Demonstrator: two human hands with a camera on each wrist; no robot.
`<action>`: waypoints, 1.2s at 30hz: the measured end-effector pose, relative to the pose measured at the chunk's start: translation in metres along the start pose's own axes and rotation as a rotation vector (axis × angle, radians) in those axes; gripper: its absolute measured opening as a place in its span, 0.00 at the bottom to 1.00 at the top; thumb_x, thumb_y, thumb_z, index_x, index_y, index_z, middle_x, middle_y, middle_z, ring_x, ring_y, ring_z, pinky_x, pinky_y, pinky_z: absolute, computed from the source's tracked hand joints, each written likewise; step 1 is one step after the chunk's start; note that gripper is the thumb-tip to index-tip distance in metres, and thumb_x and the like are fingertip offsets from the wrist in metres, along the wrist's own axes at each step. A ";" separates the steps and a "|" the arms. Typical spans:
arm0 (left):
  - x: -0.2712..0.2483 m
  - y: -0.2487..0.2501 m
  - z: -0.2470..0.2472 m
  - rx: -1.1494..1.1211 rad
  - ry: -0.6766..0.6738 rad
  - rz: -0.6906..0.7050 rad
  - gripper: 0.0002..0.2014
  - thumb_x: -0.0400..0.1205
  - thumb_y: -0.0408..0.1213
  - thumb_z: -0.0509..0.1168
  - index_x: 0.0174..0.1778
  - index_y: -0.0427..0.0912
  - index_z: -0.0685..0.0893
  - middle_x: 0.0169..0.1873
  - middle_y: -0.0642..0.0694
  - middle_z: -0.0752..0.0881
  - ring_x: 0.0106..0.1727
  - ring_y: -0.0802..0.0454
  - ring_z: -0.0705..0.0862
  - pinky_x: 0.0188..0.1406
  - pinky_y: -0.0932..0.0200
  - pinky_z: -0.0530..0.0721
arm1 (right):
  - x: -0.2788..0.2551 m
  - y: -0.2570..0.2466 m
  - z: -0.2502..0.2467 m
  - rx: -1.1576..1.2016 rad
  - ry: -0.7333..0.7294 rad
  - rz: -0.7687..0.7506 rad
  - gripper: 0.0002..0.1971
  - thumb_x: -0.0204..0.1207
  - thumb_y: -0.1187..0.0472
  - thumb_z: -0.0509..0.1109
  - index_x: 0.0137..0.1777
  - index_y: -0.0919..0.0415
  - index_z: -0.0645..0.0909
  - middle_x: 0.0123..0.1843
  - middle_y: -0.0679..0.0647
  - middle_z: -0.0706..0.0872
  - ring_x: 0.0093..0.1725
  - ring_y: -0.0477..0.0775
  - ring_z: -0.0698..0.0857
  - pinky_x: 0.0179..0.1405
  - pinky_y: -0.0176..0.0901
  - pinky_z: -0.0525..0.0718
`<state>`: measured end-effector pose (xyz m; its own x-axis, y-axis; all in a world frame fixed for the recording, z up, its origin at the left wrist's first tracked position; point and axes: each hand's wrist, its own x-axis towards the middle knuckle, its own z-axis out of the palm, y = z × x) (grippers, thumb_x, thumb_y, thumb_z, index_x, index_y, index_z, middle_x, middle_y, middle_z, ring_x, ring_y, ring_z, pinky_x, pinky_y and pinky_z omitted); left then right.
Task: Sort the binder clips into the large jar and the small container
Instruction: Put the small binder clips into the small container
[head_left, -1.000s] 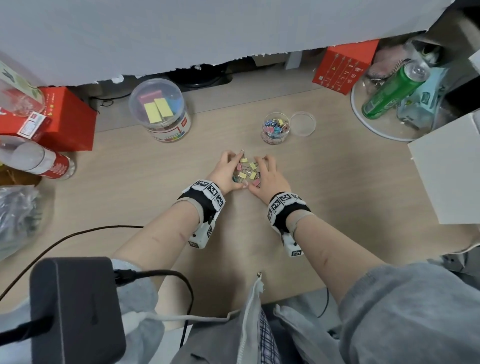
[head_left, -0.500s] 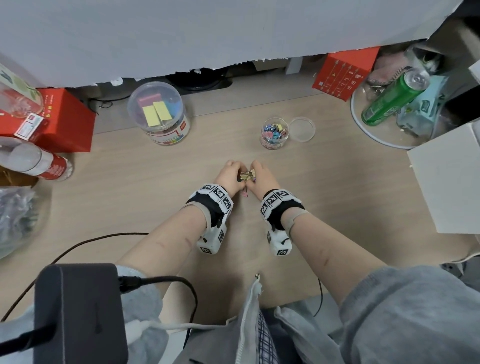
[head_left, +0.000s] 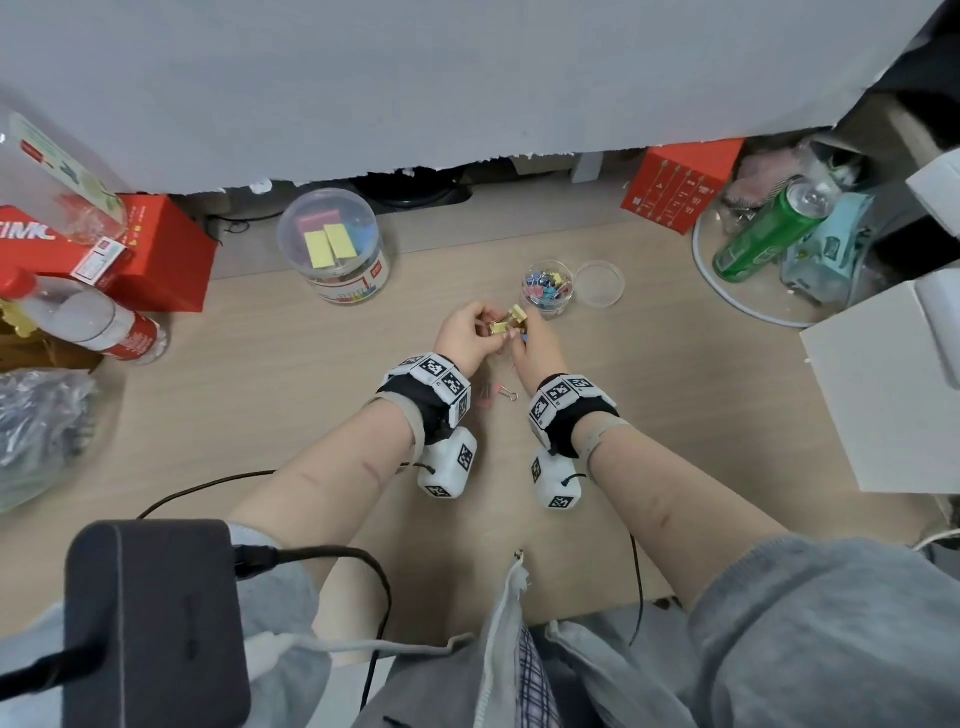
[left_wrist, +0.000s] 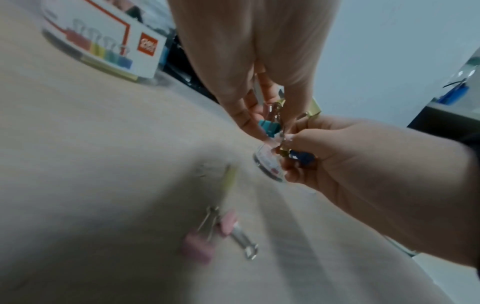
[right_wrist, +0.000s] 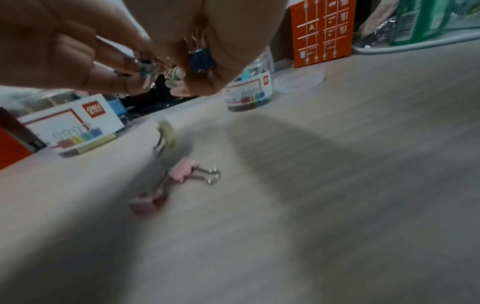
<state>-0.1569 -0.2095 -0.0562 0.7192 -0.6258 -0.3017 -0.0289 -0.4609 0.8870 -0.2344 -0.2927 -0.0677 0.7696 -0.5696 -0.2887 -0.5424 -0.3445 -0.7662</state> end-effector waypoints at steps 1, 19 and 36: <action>0.003 0.008 0.001 0.002 0.008 0.011 0.13 0.71 0.29 0.71 0.51 0.36 0.82 0.36 0.41 0.79 0.38 0.47 0.76 0.44 0.48 0.83 | 0.002 -0.004 -0.004 0.034 0.023 0.000 0.13 0.81 0.67 0.57 0.64 0.66 0.72 0.63 0.67 0.80 0.63 0.65 0.80 0.63 0.54 0.77; 0.056 0.065 0.044 0.005 0.124 -0.037 0.15 0.75 0.30 0.71 0.55 0.30 0.82 0.36 0.52 0.80 0.45 0.50 0.78 0.44 0.67 0.79 | 0.063 0.009 -0.088 -0.125 -0.014 -0.085 0.15 0.79 0.68 0.62 0.64 0.69 0.77 0.62 0.66 0.81 0.63 0.63 0.77 0.61 0.42 0.70; 0.044 0.044 0.019 0.070 0.208 -0.060 0.08 0.77 0.28 0.68 0.51 0.32 0.84 0.31 0.48 0.80 0.32 0.51 0.78 0.22 0.79 0.73 | 0.068 0.010 -0.088 -0.114 -0.198 -0.165 0.25 0.71 0.75 0.68 0.69 0.62 0.75 0.67 0.63 0.78 0.64 0.64 0.80 0.68 0.52 0.77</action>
<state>-0.1399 -0.2689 -0.0366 0.8483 -0.4564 -0.2684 -0.0246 -0.5403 0.8411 -0.2173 -0.4010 -0.0446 0.8953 -0.3462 -0.2805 -0.4302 -0.5082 -0.7461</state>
